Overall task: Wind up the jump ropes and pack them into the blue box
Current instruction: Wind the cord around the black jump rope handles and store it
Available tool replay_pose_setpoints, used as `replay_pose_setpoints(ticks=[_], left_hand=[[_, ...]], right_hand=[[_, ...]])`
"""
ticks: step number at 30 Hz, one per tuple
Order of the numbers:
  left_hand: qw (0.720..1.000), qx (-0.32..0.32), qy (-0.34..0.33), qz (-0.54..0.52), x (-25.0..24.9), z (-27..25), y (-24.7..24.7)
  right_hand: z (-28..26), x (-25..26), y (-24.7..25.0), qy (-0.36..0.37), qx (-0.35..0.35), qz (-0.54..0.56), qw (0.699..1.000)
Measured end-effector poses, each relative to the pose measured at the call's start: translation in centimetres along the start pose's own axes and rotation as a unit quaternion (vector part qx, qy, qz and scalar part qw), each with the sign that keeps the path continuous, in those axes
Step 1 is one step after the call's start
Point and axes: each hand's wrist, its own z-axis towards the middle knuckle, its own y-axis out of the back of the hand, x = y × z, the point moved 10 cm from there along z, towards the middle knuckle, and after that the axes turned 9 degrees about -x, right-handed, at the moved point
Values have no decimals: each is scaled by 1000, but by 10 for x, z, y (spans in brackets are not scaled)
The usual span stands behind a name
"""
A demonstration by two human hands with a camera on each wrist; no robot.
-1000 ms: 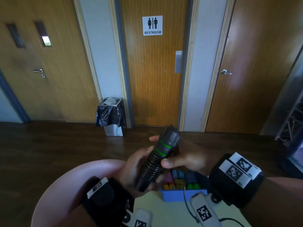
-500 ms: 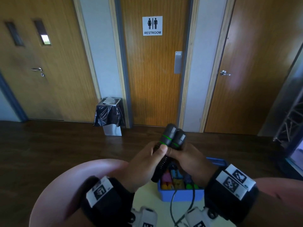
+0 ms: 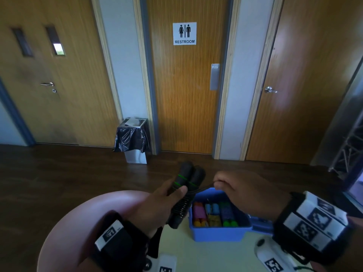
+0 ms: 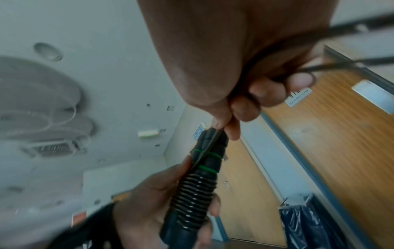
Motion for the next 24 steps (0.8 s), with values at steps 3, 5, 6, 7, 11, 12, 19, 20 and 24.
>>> replay_pose_setpoints(ticks=[3,5,6,7,11,12,19,20,24], left_hand=[[998,29,43,-16,1,-3,-9],[997,48,58,-22,0,-6,-18],[997,56,57,-22,0,-7,-22],[996,67,55,-21,-2,-9,-25],[991,126,43,-35,-13,-19,-38],[989,138,36,-39,-16,-21,-41],[979,189,17,-78,-30,-35,-46],[974,207,14,-86,-33,-39,-47],[959,241,10,-149,-38,-53,-50]], right_hand=[[3,16,17,98,-55,-96,989],[11,17,23,128,-73,-133,980],[16,17,25,142,-79,-145,976],[20,17,27,157,-83,-150,973],[22,23,34,269,-120,-124,948],[19,24,36,306,-140,-114,935],[21,33,42,313,-178,54,931],[20,36,41,313,-171,84,930],[21,53,44,301,-163,188,920]])
